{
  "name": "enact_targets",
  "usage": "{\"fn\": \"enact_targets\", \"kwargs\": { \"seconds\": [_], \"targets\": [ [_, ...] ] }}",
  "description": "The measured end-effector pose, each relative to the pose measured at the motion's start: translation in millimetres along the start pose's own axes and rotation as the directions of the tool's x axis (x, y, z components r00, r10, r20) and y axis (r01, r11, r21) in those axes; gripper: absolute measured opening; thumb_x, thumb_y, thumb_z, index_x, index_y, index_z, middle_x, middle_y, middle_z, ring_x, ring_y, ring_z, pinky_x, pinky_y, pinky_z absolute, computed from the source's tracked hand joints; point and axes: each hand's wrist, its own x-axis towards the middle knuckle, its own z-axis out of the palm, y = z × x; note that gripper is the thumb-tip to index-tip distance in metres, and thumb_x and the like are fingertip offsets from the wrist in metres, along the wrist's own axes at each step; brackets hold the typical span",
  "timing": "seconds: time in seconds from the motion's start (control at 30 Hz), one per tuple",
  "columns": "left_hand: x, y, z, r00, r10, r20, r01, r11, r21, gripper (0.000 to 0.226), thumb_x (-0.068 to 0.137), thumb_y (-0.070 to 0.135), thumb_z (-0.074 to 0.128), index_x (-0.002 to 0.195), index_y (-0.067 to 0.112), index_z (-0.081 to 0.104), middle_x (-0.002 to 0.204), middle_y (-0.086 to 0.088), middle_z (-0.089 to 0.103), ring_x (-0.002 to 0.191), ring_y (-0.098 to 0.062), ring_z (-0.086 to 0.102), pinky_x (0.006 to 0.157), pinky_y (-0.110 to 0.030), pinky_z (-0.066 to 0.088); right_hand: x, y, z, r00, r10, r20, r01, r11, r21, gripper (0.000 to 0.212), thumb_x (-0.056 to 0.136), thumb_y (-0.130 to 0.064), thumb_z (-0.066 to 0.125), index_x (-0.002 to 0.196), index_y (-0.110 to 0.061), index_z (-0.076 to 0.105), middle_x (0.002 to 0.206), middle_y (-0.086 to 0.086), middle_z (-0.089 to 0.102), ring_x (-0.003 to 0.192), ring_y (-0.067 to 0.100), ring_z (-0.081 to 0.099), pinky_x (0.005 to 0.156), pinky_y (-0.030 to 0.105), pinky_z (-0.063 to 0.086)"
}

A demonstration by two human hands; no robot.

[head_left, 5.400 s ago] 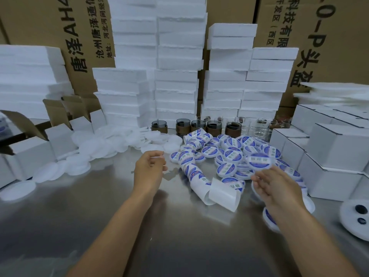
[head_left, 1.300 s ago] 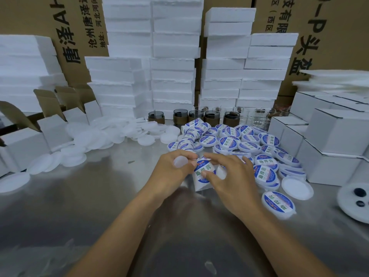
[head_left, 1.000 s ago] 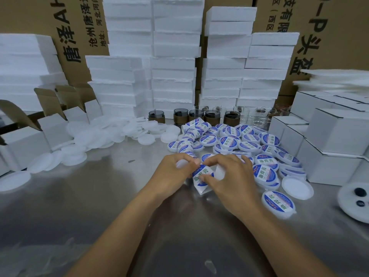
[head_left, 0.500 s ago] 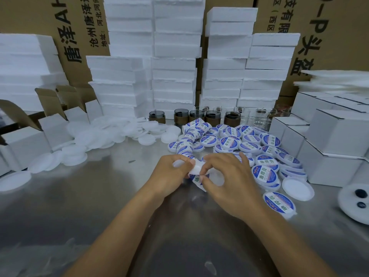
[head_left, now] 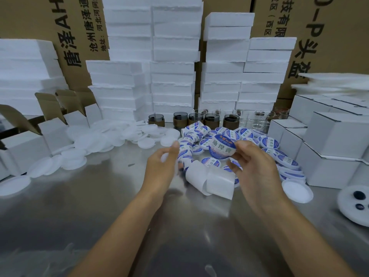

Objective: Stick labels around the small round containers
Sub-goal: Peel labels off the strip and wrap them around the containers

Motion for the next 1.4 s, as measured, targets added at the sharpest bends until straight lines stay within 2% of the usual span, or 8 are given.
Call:
{"fn": "enact_targets", "kwargs": {
  "seconds": [0.07,0.2,0.3,0.5,0.6,0.77,0.97,1.4],
  "targets": [
    [1.5,7.7,-0.9,0.999,-0.023,-0.030,0.019,0.992,-0.122,0.041,0.091,0.051,0.045,0.081,0.017,0.063,0.054,0.010,0.065,0.057,-0.011,0.065,0.064,-0.026,0.054,-1.7,-0.8,1.7,0.999,0.036,0.021,-0.038,0.997,0.073,0.014,0.065,-0.026,0.060,0.052,-0.024,0.064,0.063,-0.005,0.061,0.061,0.005,0.058,0.071,0.027,0.038],
    [-7.1,18.2,5.9,0.973,-0.153,0.170,0.214,0.874,-0.435,0.066,0.090,0.060,0.033,0.082,0.004,0.066,0.073,-0.011,0.069,0.069,-0.025,0.069,0.062,-0.032,0.059,-8.6,4.9,7.6,0.991,0.040,0.129,-0.042,0.999,0.011,0.007,0.057,-0.029,0.065,0.060,-0.023,0.065,0.065,-0.007,0.062,0.058,0.006,0.055,0.060,0.020,0.038],
    [-17.0,15.5,14.5,0.937,-0.181,0.299,0.300,0.855,-0.422,0.078,0.090,0.063,0.023,0.113,-0.003,0.060,0.111,-0.022,0.066,0.105,-0.034,0.063,0.096,-0.044,0.047,-12.6,11.7,12.5,0.984,0.031,0.177,-0.014,0.995,-0.101,0.010,0.059,-0.028,0.067,0.064,-0.021,0.062,0.063,-0.006,0.061,0.056,0.006,0.051,0.058,0.019,0.038],
    [-20.9,7.5,20.2,0.912,-0.142,0.384,0.338,0.791,-0.510,0.070,0.092,0.059,0.022,0.078,0.009,0.068,0.076,-0.011,0.068,0.076,-0.023,0.065,0.070,-0.032,0.051,-13.3,19.8,14.8,0.985,0.041,0.170,-0.006,0.979,-0.203,0.006,0.072,-0.017,0.068,0.069,-0.017,0.063,0.055,-0.004,0.059,0.046,0.004,0.046,0.048,0.010,0.039],
    [-20.6,6.2,20.4,0.905,-0.131,0.405,0.345,0.784,-0.517,0.073,0.092,0.060,0.022,0.067,0.012,0.072,0.071,-0.007,0.068,0.069,-0.019,0.066,0.063,-0.028,0.052,-12.6,21.8,14.4,0.986,0.045,0.163,-0.007,0.975,-0.224,0.009,0.079,-0.010,0.066,0.072,-0.014,0.062,0.052,-0.006,0.059,0.042,0.003,0.044,0.045,0.010,0.036],
    [-19.3,4.3,20.6,0.906,-0.122,0.405,0.334,0.795,-0.506,0.067,0.091,0.059,0.025,0.078,0.008,0.067,0.071,-0.006,0.069,0.069,-0.017,0.068,0.060,-0.023,0.055,-11.8,23.5,15.0,0.993,0.049,0.107,-0.023,0.972,-0.236,0.010,0.075,-0.009,0.072,0.072,-0.012,0.062,0.051,-0.004,0.062,0.041,0.005,0.044,0.044,0.012,0.037],
    [-20.7,3.0,21.4,0.891,-0.120,0.438,0.351,0.794,-0.496,0.071,0.091,0.058,0.026,0.064,0.013,0.074,0.072,-0.005,0.070,0.067,-0.015,0.068,0.058,-0.022,0.055,-11.6,24.1,15.1,0.996,0.058,0.061,-0.043,0.973,-0.227,0.014,0.073,-0.006,0.073,0.070,-0.011,0.060,0.046,-0.003,0.058,0.039,0.007,0.045,0.045,0.016,0.040],
    [-23.0,6.7,20.1,0.849,-0.153,0.505,0.419,0.777,-0.470,0.071,0.088,0.059,0.025,0.066,0.013,0.075,0.079,-0.008,0.071,0.076,-0.018,0.069,0.067,-0.026,0.056,-10.8,22.8,14.1,0.998,0.047,0.032,-0.039,0.973,-0.228,0.020,0.074,-0.001,0.072,0.065,-0.011,0.058,0.048,-0.001,0.059,0.036,0.007,0.048,0.044,0.016,0.045]
  ]
}}
